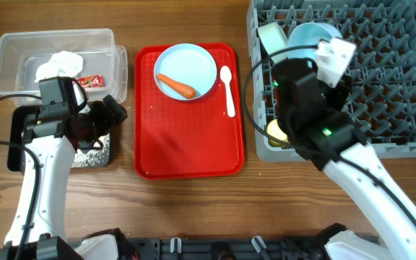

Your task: Sort waste into correct bins and load items into the dishwasher rack

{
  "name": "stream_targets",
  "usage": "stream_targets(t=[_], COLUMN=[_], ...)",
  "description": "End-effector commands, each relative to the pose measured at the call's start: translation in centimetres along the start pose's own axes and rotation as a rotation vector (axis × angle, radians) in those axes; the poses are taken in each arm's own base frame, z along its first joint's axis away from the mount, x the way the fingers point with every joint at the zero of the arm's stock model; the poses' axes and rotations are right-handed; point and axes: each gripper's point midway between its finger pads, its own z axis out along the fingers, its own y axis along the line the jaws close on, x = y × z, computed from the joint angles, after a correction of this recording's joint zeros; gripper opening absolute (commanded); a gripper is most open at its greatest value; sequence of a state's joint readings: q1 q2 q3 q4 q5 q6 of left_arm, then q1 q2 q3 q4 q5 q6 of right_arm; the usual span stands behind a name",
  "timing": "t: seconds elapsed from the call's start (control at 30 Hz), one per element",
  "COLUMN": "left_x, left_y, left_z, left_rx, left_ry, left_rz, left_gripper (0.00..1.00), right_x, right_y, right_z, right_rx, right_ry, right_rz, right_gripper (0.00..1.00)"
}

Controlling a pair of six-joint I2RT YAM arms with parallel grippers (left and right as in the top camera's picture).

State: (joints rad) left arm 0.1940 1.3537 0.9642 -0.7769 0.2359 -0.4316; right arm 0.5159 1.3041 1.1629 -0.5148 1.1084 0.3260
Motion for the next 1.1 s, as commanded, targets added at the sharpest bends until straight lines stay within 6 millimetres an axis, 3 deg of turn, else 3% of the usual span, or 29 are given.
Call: stream_targets(t=[0.0, 0.1, 0.2, 0.4, 0.6, 0.63, 0.7, 0.77, 0.83, 0.87, 1.0, 1.03, 1.07], left_x=[-0.3, -0.3, -0.3, -0.3, -0.3, -0.3, -0.3, -0.3, -0.3, -0.3, -0.3, -0.3, -0.3], left_y=[0.0, 0.0, 0.0, 0.0, 0.0, 0.0, 0.0, 0.0, 0.0, 0.0, 0.0, 0.0, 0.0], left_z=[-0.3, -0.3, -0.3, -0.3, -0.3, -0.3, -0.3, -0.3, -0.3, -0.3, -0.3, -0.3, -0.3], left_rx=[0.003, 0.003, 0.003, 0.003, 0.003, 0.003, 0.003, 0.003, 0.003, 0.003, 0.003, 0.003, 0.003], left_ry=[-0.014, -0.014, -0.014, -0.014, -0.014, -0.014, -0.014, -0.014, -0.014, -0.014, -0.014, -0.014, -0.014], left_rz=[0.000, 0.000, 0.000, 0.000, 0.000, 0.000, 0.000, 0.000, 0.000, 0.000, 0.000, 0.000, 0.000], left_gripper=[1.00, 1.00, 1.00, 1.00, 1.00, 1.00, 1.00, 1.00, 1.00, 1.00, 1.00, 1.00, 1.00], right_x=[-0.1, 2.0, 5.2, 8.8, 9.4, 9.4, 9.4, 9.1, 8.6, 7.8, 1.1, 0.0, 0.2], right_y=[0.3, 4.1, 6.4, 10.3, 11.8, 12.1, 12.9, 14.1, 15.8, 16.4, 17.3, 17.9, 19.0], right_z=[1.6, 3.6, 5.2, 3.8, 2.3, 1.9, 1.0, 0.2, -0.8, -1.1, -3.2, -4.9, -6.7], right_rx=[0.207, 0.210, 0.204, 0.008, -0.047, -0.056, -0.074, -0.105, -0.163, -0.168, -0.195, -0.272, -0.376], right_ry=[-0.019, 0.031, 0.081, 0.081, 0.055, 0.045, 0.019, -0.016, -0.063, -0.092, -0.247, -0.277, -0.281], right_rz=[-0.458, -0.881, -1.054, -1.170, -1.193, -1.198, -1.199, -1.165, -1.104, -1.061, -0.620, -0.505, -0.453], right_gripper=[0.04, 0.05, 0.04, 0.04, 0.04, 0.20, 0.60, 0.81, 0.88, 1.00, 1.00, 1.00, 1.00])
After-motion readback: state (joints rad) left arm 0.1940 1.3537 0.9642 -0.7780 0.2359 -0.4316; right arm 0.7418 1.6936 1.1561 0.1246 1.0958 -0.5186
